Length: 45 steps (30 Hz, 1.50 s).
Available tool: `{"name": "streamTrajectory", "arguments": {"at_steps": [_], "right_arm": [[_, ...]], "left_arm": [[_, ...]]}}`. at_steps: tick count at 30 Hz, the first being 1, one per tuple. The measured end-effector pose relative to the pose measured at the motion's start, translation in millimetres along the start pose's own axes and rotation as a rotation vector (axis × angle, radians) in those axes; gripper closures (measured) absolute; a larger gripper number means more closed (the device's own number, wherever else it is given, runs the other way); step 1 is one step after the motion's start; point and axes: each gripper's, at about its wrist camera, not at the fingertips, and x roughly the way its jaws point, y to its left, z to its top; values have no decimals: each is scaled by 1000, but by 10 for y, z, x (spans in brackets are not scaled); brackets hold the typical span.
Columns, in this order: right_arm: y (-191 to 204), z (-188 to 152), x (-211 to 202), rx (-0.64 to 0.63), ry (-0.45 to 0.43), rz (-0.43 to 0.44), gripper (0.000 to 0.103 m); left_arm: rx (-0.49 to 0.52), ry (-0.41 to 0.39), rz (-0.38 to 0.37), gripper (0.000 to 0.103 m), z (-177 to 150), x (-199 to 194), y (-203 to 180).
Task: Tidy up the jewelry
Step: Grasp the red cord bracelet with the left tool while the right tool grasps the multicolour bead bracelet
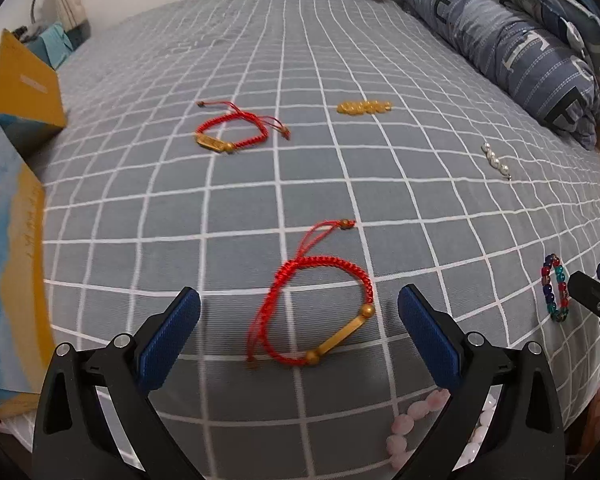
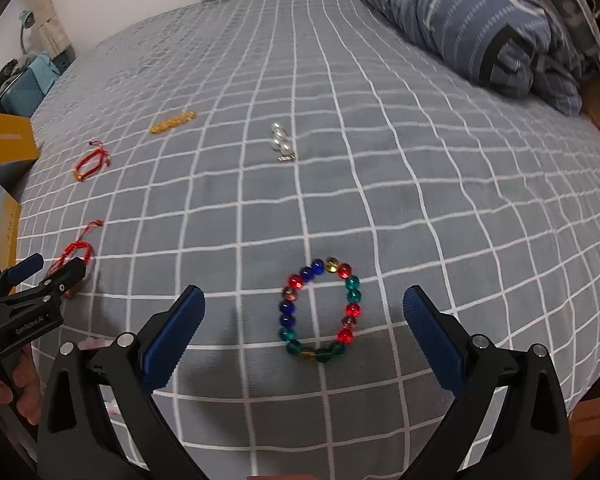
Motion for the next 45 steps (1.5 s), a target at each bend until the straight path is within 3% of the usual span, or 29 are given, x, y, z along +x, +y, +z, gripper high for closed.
{"name": "streamTrajectory", "arguments": {"at_steps": [7,13,17,27,31,32,34,36,45], "right_arm": [[-82,-67,293,25,79,4,8],[-82,-86,394,33,104,2,15],[-105,-81,411,40,112,-8,27],[-94,-73,400,46,127,-22,59],[-98,-68,408,47,134,-33,69],[-102,-66,408,50,135,-34,75],[-103,-62,406,55,137,-31,82],[-102,-62,405,59,137,-35,84],[-111,-61,352,68,117,-39,85]], "left_arm": [[-1,20,10,6,-19,122,-53],[1,23,18,6,-37,143,-61],[-4,27,12,8,-26,155,-59],[-34,47,11,48,-16,106,-32],[-25,44,10,57,-27,85,-44],[-20,44,12,61,-32,79,-49],[-13,45,10,70,-39,63,-55],[-5,53,5,89,-41,48,-57],[-8,43,-25,93,-47,-37,-28]]}}
